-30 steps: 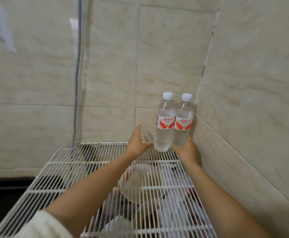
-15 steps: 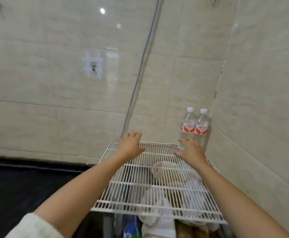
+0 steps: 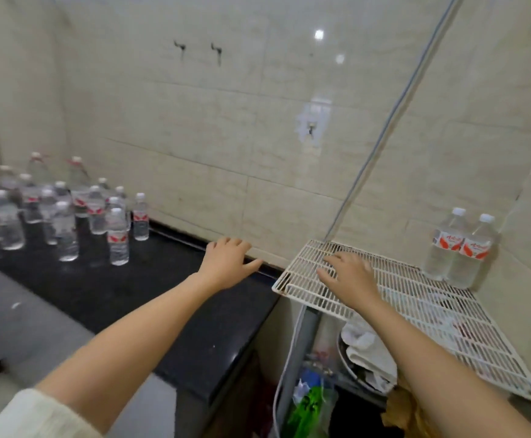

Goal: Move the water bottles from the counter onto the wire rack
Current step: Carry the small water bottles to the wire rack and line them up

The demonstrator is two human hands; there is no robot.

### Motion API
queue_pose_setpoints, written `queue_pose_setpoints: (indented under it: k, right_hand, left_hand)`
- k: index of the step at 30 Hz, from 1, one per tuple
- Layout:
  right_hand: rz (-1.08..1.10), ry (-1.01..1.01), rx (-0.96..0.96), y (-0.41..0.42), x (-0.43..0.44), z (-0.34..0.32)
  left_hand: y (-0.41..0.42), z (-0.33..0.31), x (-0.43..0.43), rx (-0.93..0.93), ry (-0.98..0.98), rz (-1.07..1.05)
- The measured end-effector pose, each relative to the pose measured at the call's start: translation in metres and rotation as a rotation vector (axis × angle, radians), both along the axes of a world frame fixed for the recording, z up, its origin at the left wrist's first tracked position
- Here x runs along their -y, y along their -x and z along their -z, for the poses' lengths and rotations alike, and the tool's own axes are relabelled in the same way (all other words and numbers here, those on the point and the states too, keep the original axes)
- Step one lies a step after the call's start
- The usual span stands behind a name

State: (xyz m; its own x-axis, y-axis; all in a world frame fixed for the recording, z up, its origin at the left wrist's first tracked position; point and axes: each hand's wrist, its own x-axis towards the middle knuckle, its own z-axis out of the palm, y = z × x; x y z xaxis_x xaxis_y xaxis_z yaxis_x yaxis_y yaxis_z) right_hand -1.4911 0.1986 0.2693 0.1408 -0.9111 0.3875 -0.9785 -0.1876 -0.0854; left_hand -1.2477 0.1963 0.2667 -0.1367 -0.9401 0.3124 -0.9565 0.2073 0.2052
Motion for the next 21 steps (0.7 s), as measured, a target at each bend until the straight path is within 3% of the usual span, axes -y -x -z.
queue_pose_setpoints:
  k: [7,14,21]
  right_hand:
    - [-0.355,-0.066,0.047,-0.075,-0.06,0.04]
    - [-0.595,-0.222,0.024,-0.16,-0.146,0.104]
    - [-0.781,-0.225,-0.026,-0.255,-0.201,0.112]
  left_hand:
    - [-0.074,0.042,-0.13,-0.243,-0.024,-0.345]
    - [-0.14,0.09,-0.275,-0.152,-0.131,-0.621]
    - [-0.209,0.105,-0.365,-0.066,-0.141,-0.751]
